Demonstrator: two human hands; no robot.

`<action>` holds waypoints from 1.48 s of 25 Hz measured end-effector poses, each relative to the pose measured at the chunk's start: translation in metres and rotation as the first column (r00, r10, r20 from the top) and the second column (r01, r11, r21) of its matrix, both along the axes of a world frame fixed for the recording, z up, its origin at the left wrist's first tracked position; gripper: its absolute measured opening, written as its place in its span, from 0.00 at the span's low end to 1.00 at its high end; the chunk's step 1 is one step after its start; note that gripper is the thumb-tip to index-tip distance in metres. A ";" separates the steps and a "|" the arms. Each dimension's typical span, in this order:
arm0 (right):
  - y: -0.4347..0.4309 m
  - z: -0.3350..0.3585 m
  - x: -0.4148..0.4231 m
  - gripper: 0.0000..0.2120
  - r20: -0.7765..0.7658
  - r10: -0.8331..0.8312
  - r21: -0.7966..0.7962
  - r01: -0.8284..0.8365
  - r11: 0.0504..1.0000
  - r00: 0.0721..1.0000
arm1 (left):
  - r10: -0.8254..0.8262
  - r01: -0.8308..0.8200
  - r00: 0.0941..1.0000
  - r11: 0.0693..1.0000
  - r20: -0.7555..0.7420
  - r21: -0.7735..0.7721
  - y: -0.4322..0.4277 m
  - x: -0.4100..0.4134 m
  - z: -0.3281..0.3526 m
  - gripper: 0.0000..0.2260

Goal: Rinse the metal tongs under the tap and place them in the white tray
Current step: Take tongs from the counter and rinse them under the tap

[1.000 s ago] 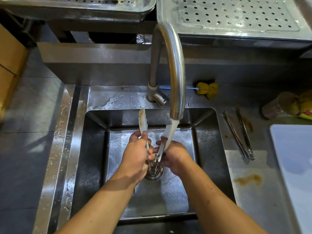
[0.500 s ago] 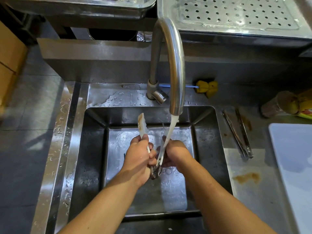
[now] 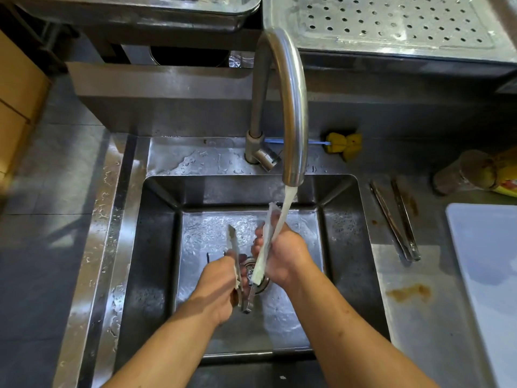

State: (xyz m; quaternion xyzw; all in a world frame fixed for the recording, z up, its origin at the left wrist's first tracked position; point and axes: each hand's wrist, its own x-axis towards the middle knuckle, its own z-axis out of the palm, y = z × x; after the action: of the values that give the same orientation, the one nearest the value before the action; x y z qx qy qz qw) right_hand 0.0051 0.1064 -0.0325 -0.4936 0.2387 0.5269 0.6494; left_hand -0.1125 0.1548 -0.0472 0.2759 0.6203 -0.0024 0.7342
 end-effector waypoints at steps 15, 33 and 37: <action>-0.010 -0.008 -0.012 0.11 0.042 0.066 -0.094 -0.062 0.994 0.997 | -0.086 0.086 0.995 0.996 -0.045 -0.014 -0.016 -0.009 0.005 0.15; -0.015 -0.019 -0.001 0.09 0.121 0.248 -0.354 -0.192 0.915 0.961 | -0.008 0.001 0.999 0.993 0.050 0.121 -0.006 0.011 -0.002 0.10; -0.046 -0.019 -0.028 0.09 -0.071 0.187 -0.104 -0.194 0.976 0.980 | -0.026 0.016 0.988 0.998 0.154 0.066 -0.012 0.016 0.002 0.09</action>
State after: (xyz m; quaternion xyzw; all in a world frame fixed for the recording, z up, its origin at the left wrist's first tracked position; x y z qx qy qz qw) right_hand -0.0233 0.0604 -0.0514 -0.5331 0.2385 0.5874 0.5602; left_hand -0.0965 0.1431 -0.0455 0.3052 0.5585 0.0313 0.7707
